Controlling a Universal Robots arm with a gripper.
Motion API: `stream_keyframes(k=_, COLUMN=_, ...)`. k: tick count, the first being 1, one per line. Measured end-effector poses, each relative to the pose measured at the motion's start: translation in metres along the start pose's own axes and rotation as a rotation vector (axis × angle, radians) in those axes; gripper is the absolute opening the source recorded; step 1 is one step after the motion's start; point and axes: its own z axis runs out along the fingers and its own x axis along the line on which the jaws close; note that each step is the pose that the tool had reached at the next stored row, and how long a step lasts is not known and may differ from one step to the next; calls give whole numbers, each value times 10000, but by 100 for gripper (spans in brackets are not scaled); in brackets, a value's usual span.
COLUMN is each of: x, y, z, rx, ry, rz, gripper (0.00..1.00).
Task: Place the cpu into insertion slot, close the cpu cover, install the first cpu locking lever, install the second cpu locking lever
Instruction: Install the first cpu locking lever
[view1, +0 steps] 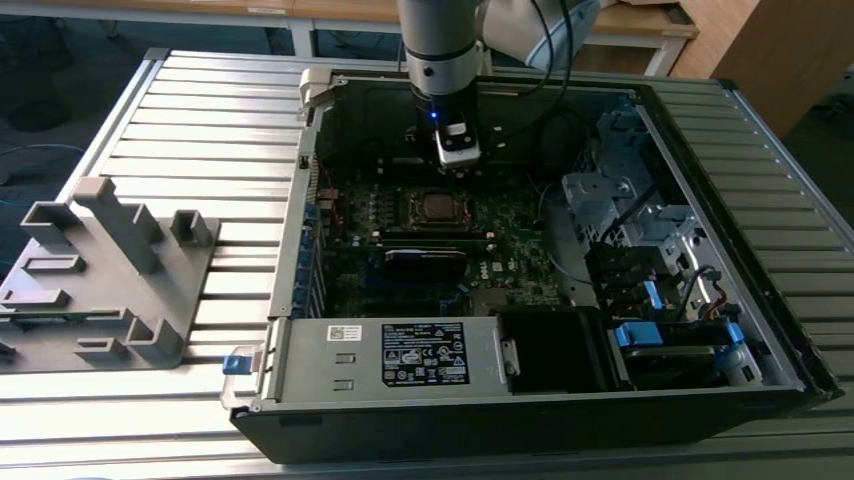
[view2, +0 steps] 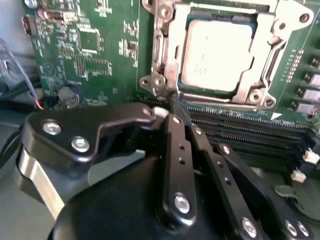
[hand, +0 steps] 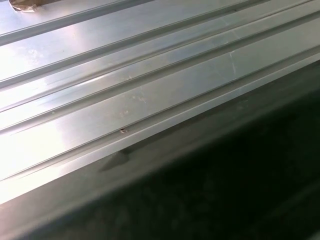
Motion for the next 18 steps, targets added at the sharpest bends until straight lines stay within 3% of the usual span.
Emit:
stream_keyframes(k=6, x=-13, y=8, z=-76, rx=-2, ry=0, rz=0, gripper=10)
stream_keyframes(k=12, x=-12, y=8, z=-72, rx=13, ry=-20, rz=-12, gripper=10)
stream_keyframes(k=18, x=-5, y=3, z=-37, rx=-48, ry=-136, rz=-81, gripper=10)
